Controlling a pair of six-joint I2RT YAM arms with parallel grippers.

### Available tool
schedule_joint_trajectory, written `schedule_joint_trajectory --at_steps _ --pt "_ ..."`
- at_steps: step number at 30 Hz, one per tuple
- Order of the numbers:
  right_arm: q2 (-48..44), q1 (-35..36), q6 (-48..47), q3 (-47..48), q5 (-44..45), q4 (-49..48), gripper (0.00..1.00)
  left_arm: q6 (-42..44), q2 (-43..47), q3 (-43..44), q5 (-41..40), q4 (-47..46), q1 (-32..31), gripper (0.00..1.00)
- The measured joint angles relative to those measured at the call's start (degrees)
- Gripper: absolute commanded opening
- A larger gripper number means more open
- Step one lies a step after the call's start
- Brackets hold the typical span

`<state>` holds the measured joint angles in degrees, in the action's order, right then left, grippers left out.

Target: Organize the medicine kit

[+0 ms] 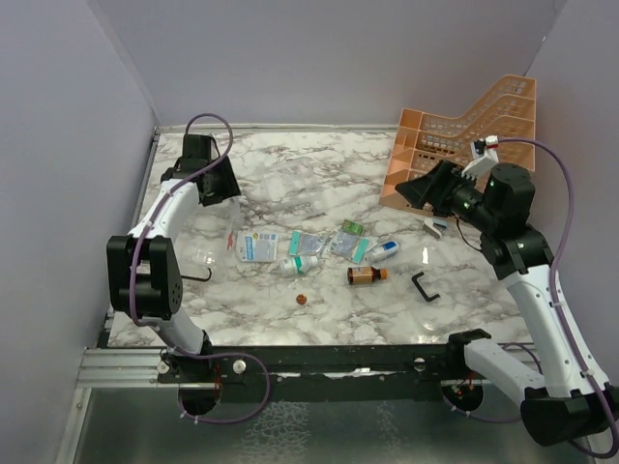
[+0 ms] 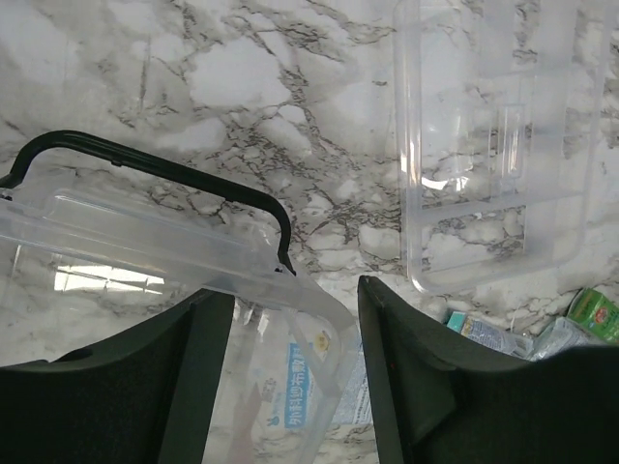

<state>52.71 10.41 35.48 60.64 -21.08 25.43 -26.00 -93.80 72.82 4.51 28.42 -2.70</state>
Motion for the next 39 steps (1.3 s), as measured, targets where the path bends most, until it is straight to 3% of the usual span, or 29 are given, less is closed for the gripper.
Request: schedule_joint_trajectory --at_steps 8,28,32,39 --pt "4.39 0.0 -0.02 -0.31 0.0 -1.68 0.74 7.91 -4.55 4.68 6.19 -0.48 -1.05 0.36" --pt "8.79 0.0 0.76 -2.01 0.0 -4.04 0.68 20.13 -6.71 3.54 19.85 -0.46 -12.72 0.33" --pt "8.79 0.0 1.36 -2.67 0.0 -4.02 0.68 22.69 -6.71 2.95 23.65 0.26 -13.22 0.37" --pt "8.79 0.0 1.77 -2.95 -0.11 -3.74 0.7 26.56 -6.71 3.76 24.13 3.04 -14.27 0.6"
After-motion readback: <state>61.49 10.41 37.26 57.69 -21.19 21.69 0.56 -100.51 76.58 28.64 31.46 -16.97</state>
